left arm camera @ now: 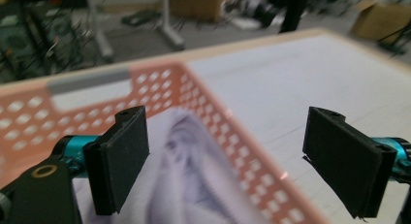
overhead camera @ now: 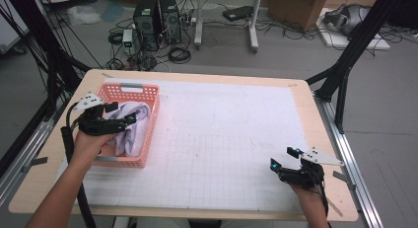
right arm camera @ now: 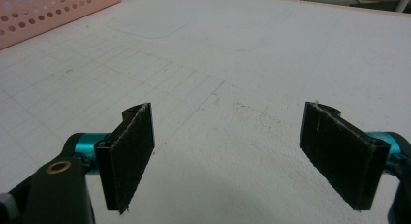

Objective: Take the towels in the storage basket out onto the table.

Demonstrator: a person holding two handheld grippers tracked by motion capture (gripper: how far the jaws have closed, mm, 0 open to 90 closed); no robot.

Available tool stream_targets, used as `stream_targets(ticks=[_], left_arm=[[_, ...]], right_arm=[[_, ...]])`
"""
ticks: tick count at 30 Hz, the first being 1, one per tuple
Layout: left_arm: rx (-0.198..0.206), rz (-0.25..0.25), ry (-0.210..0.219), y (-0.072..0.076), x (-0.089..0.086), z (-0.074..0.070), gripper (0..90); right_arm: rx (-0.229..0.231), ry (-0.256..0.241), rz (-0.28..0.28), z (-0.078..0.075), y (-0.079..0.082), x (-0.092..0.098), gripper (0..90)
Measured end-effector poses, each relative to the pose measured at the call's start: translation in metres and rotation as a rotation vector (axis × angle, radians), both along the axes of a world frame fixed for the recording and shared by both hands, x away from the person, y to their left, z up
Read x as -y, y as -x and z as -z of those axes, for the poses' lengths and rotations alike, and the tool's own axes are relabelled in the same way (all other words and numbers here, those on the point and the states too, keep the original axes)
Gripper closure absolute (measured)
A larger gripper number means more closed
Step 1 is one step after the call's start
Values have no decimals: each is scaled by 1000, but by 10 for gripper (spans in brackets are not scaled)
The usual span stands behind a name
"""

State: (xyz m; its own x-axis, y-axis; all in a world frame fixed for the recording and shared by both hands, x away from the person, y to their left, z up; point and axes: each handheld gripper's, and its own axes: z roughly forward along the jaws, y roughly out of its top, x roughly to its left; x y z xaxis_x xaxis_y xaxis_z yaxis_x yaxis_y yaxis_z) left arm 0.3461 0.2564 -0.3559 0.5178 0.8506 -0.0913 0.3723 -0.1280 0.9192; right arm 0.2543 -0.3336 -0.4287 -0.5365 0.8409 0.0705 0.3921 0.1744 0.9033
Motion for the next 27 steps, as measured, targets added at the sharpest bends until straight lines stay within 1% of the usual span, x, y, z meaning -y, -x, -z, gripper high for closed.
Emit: stream_targets(ticks=[2, 3, 5, 6, 7, 8, 9, 11, 12, 14, 15, 16, 17, 18, 19, 21, 22, 23, 24, 25, 26, 27], left_arm=[[-47, -68, -46, -9, -2, 7, 170], [-84, -107, -98, -16, -3, 13, 170], [-111, -139, -161, -22, -3, 19, 171], [-132, -154, -194, -25, -3, 22, 171], [-132, -154, -194, -25, -3, 22, 173], [-166, -188, -248, -30, -3, 28, 178], [-184, -192, -270, -33, -3, 32, 182], [-232, -188, -299, -38, -3, 38, 180], [-232, -188, -299, -38, -3, 38, 177], [-283, -193, -318, -43, -1, 46, 163], [-332, -206, -328, -49, 1, 53, 152], [-332, -206, -328, -49, 1, 53, 145], [-356, -202, -327, -51, 1, 57, 142], [-380, -194, -337, -54, 2, 60, 142], [-394, -191, -336, -56, 3, 62, 116], [-408, -183, -327, -59, 2, 65, 101], [-417, -179, -328, -60, 1, 67, 102], [-417, -179, -328, -60, 1, 67, 114], [-420, -177, -334, -60, 1, 67, 134], [-420, -177, -334, -60, 1, 67, 184], [-418, -180, -342, -60, 1, 66, 253], [-418, -180, -344, -59, 1, 65, 253]], right_arm=[[0, -1, 1, 0, 0, 0, 189], [-1, -2, 2, 0, 0, 0, 189], [-3, -1, 1, 0, 0, 0, 189], [2, 1, 0, 0, 0, 0, 190], [1, 1, 0, 0, 0, 0, 190], [-5, -1, 2, 0, 0, 0, 189], [-7, -3, 3, 0, 0, 1, 189], [-3, 0, 0, 0, 0, 1, 189], [-3, 0, 0, 0, 0, 1, 189], [-6, -4, -1, 0, 0, 0, 189], [-7, -2, -3, 0, 0, 0, 189], [-6, 1, -5, 1, 0, 0, 190], [-11, -2, -4, 1, 0, -1, 189], [-11, -2, -4, 1, 0, -1, 189], [-15, -4, -2, 1, 0, -1, 189], [-16, 0, -3, 1, 0, -1, 189], [-16, 0, -3, 1, 0, -1, 189], [-12, 2, -7, 1, -1, -1, 190], [-16, 2, -7, 1, -1, -1, 190], [-14, 4, -7, 2, -1, -1, 190], [-12, 7, -9, 2, -1, -1, 190], [-12, 7, -9, 2, -1, -1, 190]])
